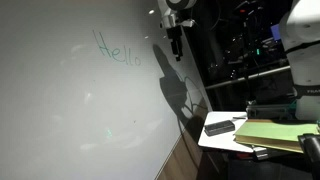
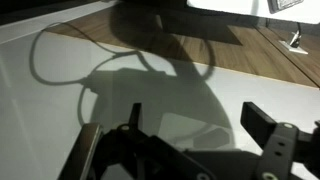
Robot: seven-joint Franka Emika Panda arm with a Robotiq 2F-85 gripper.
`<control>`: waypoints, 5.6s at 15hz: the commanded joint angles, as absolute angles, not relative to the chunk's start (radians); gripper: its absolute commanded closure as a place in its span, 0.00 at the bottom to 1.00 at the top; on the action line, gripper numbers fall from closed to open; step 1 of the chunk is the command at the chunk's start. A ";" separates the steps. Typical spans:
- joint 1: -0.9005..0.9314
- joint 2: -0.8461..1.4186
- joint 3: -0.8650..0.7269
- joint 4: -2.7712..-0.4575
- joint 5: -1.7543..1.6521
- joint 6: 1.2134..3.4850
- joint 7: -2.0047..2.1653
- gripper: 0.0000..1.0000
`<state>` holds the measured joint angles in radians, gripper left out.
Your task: Use the eraser to wipe off the markings on the whiteboard
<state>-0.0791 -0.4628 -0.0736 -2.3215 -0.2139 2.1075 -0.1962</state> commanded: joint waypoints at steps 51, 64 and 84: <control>0.117 -0.410 0.241 -2.800 -0.215 2.442 0.038 0.00; -0.027 0.092 0.149 -2.799 -0.853 2.762 0.415 0.00; -0.035 0.016 0.298 -2.758 -0.733 2.617 0.446 0.00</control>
